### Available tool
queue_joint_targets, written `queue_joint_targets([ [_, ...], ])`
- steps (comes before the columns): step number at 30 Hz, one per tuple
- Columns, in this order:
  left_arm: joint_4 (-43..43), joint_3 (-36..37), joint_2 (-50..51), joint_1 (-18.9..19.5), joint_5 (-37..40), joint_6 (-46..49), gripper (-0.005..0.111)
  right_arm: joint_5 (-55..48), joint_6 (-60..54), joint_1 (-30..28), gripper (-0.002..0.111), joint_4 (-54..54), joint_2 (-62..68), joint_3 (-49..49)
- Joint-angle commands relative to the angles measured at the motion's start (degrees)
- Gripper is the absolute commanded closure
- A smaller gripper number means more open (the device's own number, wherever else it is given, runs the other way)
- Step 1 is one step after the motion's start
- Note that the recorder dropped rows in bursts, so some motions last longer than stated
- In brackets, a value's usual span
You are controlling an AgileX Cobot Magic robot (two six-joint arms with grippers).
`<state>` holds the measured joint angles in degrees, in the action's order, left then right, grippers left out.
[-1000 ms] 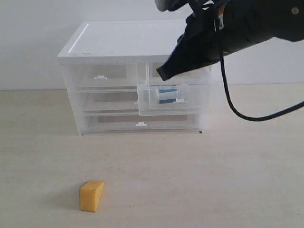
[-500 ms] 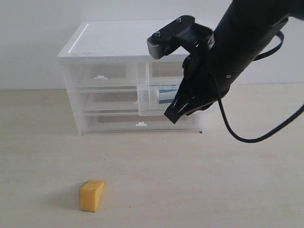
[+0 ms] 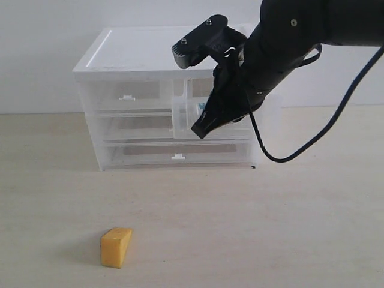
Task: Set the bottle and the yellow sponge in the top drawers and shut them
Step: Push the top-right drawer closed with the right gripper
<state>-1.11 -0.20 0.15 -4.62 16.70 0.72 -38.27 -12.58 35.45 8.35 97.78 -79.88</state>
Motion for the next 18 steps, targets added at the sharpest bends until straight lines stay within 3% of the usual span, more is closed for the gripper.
queue_joint_targets([
  [1, -0.4, 0.2, -0.1, 0.1, 0.1, 0.3, 0.103, 4.6, 1.1, -2.7, 0.108, 1.5, 1.8, -0.8],
  [18, -0.4, 0.2, -0.1, 0.1, 0.1, 0.3, 0.103, 26.6, 1.5, -7.6, 0.108, 1.4, 8.0, -0.8],
])
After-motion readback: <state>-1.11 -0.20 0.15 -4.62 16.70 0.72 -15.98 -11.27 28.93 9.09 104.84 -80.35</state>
